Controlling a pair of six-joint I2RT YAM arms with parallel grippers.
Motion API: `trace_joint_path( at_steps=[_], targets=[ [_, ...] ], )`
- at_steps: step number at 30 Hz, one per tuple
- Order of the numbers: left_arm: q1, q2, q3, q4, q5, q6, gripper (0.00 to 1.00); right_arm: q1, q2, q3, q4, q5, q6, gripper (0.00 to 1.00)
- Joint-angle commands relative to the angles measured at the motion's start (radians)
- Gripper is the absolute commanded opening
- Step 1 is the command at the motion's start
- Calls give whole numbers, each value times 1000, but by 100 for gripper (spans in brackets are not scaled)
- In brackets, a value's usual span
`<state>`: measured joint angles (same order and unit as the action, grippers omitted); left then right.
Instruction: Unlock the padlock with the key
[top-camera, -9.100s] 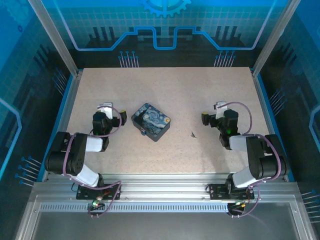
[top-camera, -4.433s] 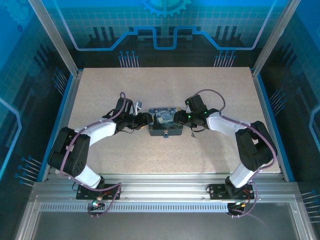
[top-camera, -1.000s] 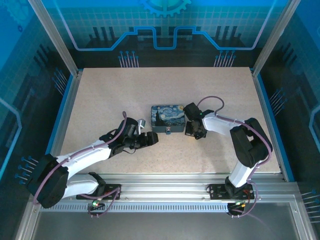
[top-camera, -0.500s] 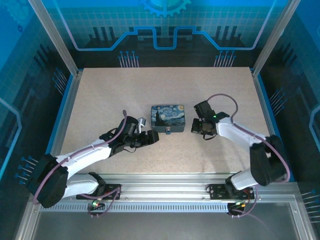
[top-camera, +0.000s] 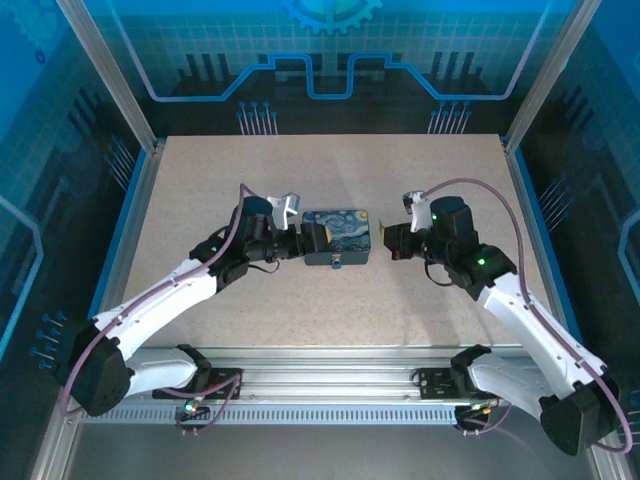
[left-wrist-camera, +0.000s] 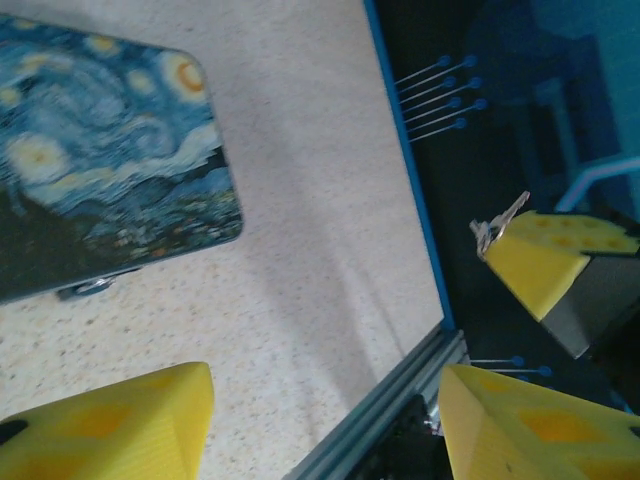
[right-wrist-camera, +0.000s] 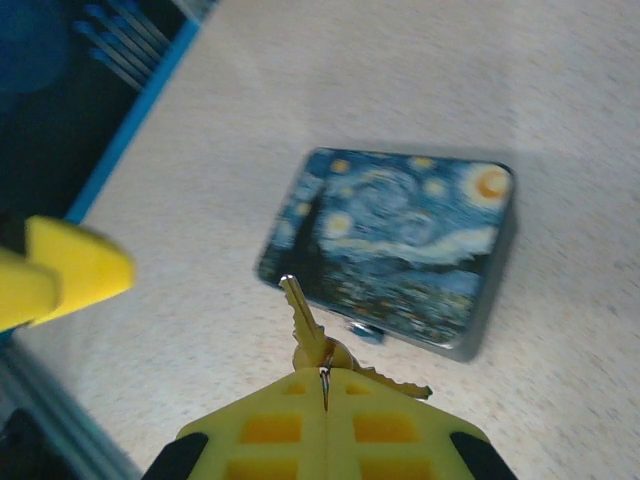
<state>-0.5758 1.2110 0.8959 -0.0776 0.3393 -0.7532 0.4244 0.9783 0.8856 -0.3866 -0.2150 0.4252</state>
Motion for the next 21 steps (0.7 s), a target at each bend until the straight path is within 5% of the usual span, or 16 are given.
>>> trace_joint_path(
  at_steps=[1,13,21],
  targets=[
    [7,-2,68,-18,84,34,61,-8,-38,-34,56,-163,-73,0],
    [-45,85,185,-28,171,49,66,42,-38,-20,57,-195,-84,0],
    [-89,152,234,-25,177,53,59,88,-18,-11,51,-178,-97,0]
  ],
)
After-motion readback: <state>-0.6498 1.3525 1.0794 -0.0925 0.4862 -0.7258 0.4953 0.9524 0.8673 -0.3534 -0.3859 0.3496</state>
